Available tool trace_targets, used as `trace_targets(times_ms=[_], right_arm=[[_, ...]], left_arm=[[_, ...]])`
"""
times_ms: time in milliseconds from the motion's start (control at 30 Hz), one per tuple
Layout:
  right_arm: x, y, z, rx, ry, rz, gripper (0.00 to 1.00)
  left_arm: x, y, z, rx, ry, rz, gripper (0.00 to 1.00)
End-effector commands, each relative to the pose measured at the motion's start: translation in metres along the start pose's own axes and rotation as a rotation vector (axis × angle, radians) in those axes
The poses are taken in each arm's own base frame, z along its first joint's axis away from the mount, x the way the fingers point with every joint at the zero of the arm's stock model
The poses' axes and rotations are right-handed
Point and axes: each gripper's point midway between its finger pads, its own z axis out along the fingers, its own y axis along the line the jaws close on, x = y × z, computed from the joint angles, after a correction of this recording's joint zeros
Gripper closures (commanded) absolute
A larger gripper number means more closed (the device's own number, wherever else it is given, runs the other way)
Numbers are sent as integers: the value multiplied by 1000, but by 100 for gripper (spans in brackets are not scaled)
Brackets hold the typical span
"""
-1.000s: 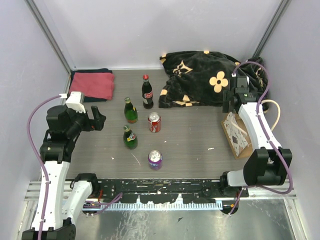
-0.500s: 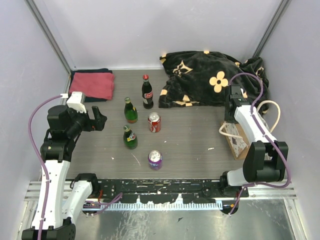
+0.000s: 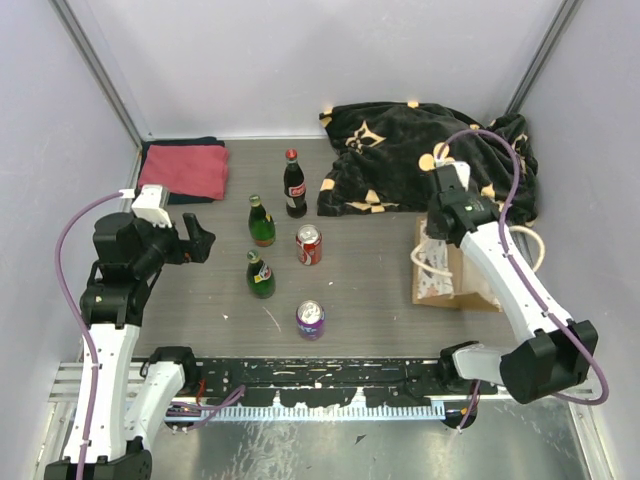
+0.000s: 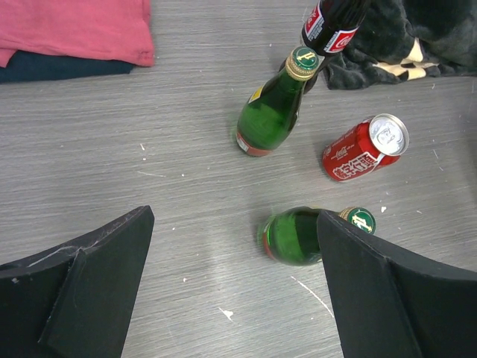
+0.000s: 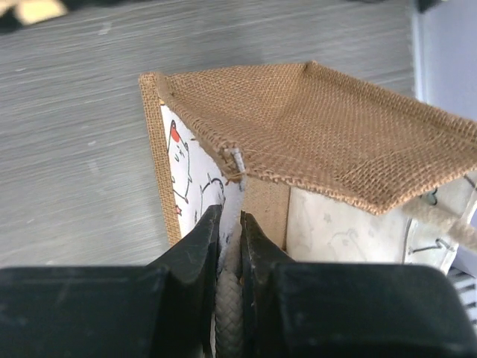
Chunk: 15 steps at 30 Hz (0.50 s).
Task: Place the beverage into the canvas bag
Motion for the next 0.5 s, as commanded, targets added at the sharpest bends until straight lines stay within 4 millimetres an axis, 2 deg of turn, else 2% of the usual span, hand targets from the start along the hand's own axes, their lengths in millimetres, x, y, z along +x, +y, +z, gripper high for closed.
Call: trace_targets(times_ms=[0,267,467], right_arm=[[0,31,-31,-16,-41,76,99],[47,107,-49,-91,-6,40,99],[52,149,-60,-141,-14,39,99]], left_arm=[[-2,-3,-4,11,-18,-12,2],[-3,-5,-9,12,-24,-7,2],[-3,-5,-10,13,-23,-2,2]])
